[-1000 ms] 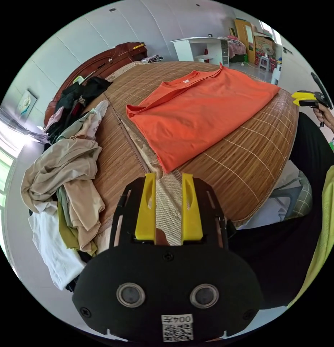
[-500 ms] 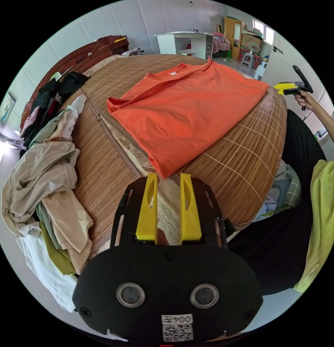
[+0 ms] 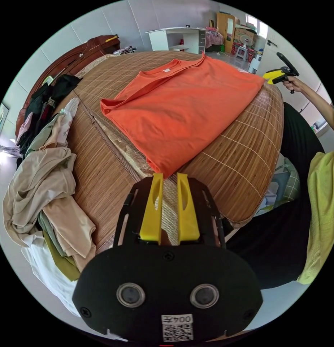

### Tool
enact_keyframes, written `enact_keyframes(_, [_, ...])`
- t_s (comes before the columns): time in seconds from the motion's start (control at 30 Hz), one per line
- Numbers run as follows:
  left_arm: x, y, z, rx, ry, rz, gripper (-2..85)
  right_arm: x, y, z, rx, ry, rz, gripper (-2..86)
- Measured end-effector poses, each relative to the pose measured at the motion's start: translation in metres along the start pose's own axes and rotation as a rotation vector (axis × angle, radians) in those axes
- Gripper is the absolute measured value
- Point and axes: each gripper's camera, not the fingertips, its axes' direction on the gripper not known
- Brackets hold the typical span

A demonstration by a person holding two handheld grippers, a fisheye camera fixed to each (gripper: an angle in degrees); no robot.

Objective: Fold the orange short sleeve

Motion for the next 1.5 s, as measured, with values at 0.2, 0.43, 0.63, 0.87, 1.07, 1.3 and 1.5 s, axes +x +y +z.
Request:
enact_keyframes(0.2, [-0.006,-0.007,0.004,-0.01,-0.012,-0.008,1.9,0.017,-0.004,0.02,0.016,-0.03,-0.007,12.0])
enact_keyframes(0.43, [-0.009,-0.005,-0.006,-0.014,-0.023,-0.006,1.2,0.026,-0.007,0.021,0.059,-0.021,-0.009,1.3])
enact_keyframes(0.63, [0.001,0.029,-0.033,0.004,-0.013,-0.018,1.0,0.028,0.016,0.011,0.078,-0.06,-0.01,-0.6])
enact_keyframes(0.87, [0.034,0.076,-0.036,-0.005,0.034,-0.036,1.0,0.02,0.053,0.019,0.061,-0.101,0.001,-0.8])
enact_keyframes(1.07, [0.038,0.082,-0.029,0.013,0.05,-0.106,1.1,0.02,0.054,0.046,0.021,-0.111,0.049,-0.7])
enact_keyframes(1.3, [0.031,0.08,-0.048,-0.099,-0.047,-0.122,1.6,0.037,0.029,0.036,-0.146,-0.016,0.144,-0.1])
enact_keyframes(1.5, [0.087,-0.022,-0.044,-0.118,-0.07,0.025,1.1,0.006,-0.038,-0.013,-0.112,-0.033,0.081,-0.5])
